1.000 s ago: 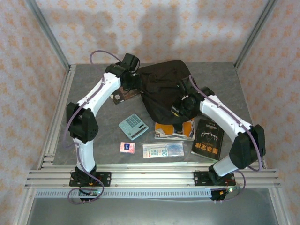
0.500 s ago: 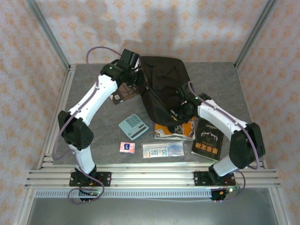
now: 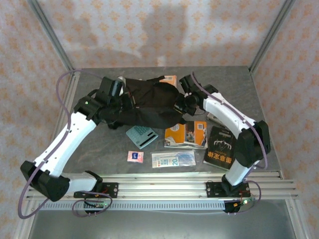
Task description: Pack the student bag
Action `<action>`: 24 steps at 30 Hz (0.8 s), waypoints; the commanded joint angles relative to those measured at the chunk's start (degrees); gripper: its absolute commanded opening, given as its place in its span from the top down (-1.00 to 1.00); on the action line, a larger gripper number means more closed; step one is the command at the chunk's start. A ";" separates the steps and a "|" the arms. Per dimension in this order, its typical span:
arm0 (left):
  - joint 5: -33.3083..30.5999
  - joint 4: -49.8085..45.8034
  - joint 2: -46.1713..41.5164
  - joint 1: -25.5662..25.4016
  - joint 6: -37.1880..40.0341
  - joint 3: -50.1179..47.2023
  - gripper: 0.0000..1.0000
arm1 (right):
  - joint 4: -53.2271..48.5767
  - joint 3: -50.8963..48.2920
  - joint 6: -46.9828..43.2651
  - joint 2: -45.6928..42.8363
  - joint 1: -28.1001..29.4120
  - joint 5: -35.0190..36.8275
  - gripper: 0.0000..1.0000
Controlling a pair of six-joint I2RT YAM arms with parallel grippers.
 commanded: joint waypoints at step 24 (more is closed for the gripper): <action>-3.66 0.29 9.67 5.08 -3.17 -5.59 1.00 | -4.31 8.29 -7.66 11.16 -3.20 4.64 0.90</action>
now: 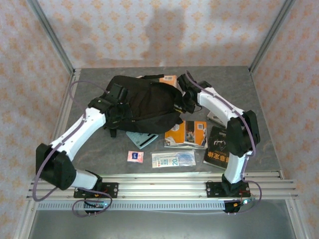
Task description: Pack the student bag
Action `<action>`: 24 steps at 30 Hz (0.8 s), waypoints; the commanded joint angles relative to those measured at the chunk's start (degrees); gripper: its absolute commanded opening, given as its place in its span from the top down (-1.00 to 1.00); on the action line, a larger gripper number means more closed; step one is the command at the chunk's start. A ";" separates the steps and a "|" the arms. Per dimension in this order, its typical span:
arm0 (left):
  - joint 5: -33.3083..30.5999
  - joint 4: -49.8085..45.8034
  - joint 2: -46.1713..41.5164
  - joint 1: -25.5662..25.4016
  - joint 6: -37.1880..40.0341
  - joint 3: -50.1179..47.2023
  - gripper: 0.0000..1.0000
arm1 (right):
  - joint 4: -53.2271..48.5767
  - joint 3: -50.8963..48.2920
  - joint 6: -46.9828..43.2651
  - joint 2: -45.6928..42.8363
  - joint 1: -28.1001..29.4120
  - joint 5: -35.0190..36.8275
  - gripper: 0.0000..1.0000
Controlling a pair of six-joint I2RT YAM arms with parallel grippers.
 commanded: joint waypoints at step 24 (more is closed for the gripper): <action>-1.59 -9.59 15.23 0.42 13.84 27.44 -0.60 | 2.99 -6.59 -1.23 -1.80 -0.97 -0.34 0.97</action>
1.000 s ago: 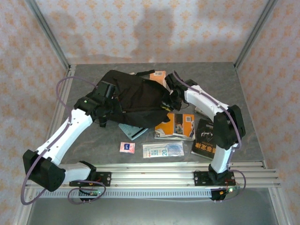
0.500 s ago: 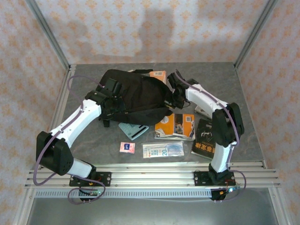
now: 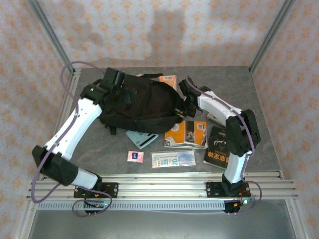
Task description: Pack the student bag
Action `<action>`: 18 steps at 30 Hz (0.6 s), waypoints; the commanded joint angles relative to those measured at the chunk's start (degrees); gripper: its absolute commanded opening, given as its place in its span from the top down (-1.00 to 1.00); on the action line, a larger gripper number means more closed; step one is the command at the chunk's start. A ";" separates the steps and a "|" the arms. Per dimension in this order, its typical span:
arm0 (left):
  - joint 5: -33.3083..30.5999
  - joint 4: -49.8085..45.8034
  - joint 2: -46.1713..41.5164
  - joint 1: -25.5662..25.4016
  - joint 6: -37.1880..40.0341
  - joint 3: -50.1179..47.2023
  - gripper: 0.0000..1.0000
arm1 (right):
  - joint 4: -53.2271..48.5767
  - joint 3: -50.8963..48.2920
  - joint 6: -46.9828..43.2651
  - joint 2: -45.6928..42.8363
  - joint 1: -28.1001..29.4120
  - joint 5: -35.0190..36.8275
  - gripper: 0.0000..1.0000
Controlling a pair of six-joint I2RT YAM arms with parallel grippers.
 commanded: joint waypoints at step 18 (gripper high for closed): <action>-3.94 -7.15 35.00 -2.10 7.61 21.84 -0.35 | -3.17 1.57 -1.02 -0.15 -0.29 0.39 0.99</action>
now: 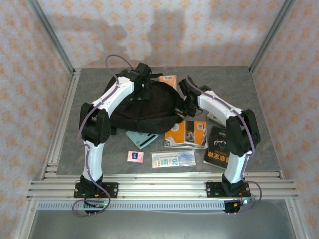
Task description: Pack the student bag
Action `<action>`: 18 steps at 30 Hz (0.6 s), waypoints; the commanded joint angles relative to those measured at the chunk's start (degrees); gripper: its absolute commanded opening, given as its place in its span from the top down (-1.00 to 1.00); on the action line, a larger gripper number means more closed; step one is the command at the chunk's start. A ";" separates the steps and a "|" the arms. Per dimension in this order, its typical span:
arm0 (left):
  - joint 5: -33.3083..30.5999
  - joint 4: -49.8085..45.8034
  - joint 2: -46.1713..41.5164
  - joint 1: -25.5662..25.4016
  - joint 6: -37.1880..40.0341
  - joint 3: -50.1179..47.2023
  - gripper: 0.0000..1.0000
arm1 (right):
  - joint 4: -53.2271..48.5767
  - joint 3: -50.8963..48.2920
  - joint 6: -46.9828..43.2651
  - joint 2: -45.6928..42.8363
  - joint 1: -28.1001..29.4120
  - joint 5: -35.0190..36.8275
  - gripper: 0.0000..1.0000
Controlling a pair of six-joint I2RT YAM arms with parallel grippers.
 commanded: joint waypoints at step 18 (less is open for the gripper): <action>23.12 11.28 -14.84 8.68 -5.16 -5.47 1.00 | 2.82 -5.23 6.96 -3.03 -4.38 -2.48 0.98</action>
